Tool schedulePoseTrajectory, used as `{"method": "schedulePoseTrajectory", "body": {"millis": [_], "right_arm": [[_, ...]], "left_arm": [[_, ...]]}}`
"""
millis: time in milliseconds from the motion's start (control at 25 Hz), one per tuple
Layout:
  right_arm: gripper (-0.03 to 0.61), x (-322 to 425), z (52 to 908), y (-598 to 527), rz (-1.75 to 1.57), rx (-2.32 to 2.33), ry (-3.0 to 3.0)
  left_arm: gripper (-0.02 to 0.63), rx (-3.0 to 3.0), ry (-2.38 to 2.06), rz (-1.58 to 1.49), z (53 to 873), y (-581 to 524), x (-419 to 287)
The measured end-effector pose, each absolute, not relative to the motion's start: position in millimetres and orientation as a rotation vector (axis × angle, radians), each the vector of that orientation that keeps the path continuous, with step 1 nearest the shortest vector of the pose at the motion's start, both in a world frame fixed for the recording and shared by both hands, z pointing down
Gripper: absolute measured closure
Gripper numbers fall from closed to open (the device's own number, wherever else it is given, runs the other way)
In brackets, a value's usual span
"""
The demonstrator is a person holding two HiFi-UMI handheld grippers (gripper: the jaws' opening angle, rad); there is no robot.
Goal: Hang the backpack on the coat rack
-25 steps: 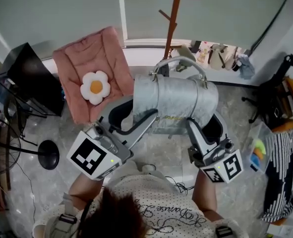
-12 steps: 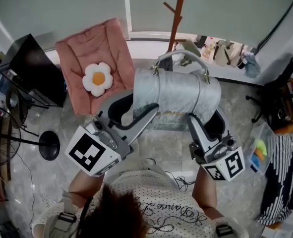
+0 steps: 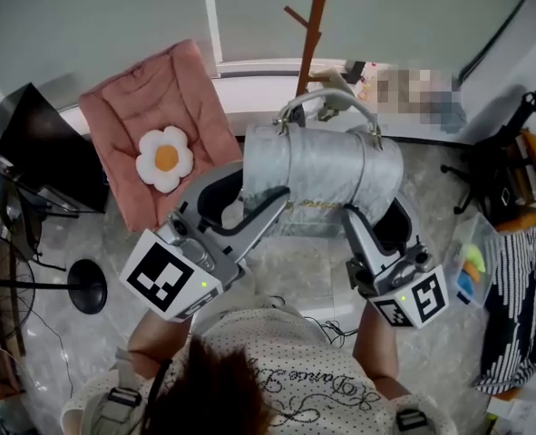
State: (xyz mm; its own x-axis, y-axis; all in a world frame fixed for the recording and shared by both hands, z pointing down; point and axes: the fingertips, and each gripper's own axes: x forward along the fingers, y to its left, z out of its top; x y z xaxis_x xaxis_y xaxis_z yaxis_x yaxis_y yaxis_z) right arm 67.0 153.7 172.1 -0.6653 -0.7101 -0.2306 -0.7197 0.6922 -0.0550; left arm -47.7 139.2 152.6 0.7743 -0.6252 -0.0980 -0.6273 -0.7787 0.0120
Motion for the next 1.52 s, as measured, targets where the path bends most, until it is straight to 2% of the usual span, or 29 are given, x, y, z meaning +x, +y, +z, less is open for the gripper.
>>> {"method": "schedulePoseTrajectory", "body": {"millis": [480, 920, 1200, 1520], "right_arm": [[0.327, 66, 177, 153, 0.074, -1.225, 2.618], [0.325, 62, 194, 171, -0.077, -1.283, 2.675], [0.327, 87, 228, 58, -0.149, -1.198, 2.752], [0.333, 119, 239, -3, -0.163, -1.029, 2.823]], "left_arm": [[0.442, -2.936, 0.931, 0.097, 154, 133, -47], [0.442, -3.015, 0.854, 0.007, 167, 143, -47], [0.442, -3.053, 0.919, -0.035, 201, 30, -22], [0.442, -3.002, 1.071, -0.075, 210, -22, 8]]}}
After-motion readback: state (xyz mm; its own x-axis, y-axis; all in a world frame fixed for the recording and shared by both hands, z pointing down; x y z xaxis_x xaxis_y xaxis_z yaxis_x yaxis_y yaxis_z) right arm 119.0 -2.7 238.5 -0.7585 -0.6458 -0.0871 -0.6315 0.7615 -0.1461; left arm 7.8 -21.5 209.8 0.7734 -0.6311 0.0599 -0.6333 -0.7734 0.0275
